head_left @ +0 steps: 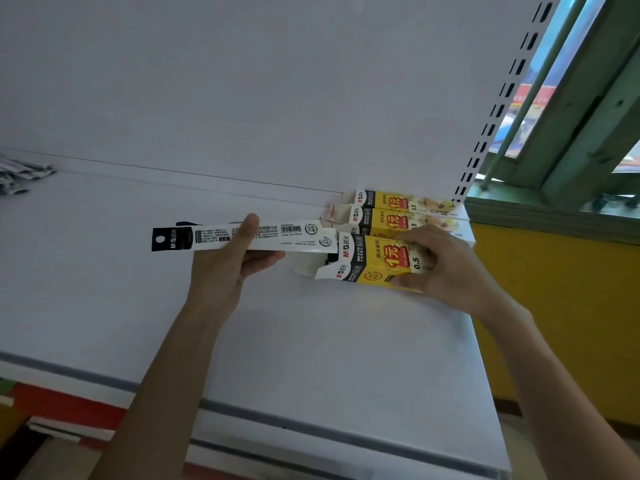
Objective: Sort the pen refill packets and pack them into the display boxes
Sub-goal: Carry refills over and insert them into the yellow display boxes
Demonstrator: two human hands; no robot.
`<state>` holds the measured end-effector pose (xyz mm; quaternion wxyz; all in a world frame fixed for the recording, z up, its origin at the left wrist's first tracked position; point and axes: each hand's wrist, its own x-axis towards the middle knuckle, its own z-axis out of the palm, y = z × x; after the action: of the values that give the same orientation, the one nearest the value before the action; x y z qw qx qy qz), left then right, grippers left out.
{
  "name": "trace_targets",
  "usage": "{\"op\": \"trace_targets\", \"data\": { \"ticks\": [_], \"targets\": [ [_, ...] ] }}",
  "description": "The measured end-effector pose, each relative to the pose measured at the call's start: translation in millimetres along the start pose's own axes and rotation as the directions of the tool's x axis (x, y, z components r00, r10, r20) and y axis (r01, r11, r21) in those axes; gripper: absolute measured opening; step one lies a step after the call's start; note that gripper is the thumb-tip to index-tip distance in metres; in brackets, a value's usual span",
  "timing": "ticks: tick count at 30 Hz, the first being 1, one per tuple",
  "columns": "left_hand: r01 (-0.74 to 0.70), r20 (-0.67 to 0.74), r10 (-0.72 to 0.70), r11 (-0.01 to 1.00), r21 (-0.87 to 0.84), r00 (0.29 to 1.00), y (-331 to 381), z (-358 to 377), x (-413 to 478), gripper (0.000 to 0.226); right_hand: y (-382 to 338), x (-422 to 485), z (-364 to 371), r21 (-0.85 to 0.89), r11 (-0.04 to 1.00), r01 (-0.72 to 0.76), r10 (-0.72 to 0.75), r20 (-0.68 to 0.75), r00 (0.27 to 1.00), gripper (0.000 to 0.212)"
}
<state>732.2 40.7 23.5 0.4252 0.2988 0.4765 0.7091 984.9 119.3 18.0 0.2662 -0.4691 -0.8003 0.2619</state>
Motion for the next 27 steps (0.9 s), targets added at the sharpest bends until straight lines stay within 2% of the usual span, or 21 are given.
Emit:
{"op": "trace_targets", "data": {
  "ticks": [2,4,15,20,25,27],
  "targets": [
    [0.000,0.000,0.000,1.000,0.003,1.000,0,0,-1,0.013,0,0,-2,0.024,1.000,-0.003,0.003,-0.009,1.000,0.062],
    [0.012,0.011,-0.012,1.000,0.018,1.000,-1,1,-1,0.007,0,-1,-2,0.034,0.999,0.001,0.000,-0.018,1.000,0.061],
    [0.070,0.035,-0.073,0.995,0.071,0.997,-9,7,0,0.005,3,-1,1,0.049,0.998,0.029,-0.029,-0.001,1.000,0.065],
    [0.122,0.005,-0.123,0.992,0.033,0.992,-15,18,-4,0.003,1,-2,4,0.027,0.997,0.065,-0.065,-0.007,0.998,0.064],
    [0.134,-0.047,-0.142,0.979,-0.154,0.989,-17,27,-7,0.006,-10,-2,6,-0.029,0.992,0.124,-0.125,-0.051,0.991,0.062],
    [0.078,-0.060,-0.084,0.993,-0.091,0.995,-17,27,-7,0.006,-13,-1,7,-0.107,0.982,0.153,-0.157,-0.021,0.987,0.063]
  ]
}}
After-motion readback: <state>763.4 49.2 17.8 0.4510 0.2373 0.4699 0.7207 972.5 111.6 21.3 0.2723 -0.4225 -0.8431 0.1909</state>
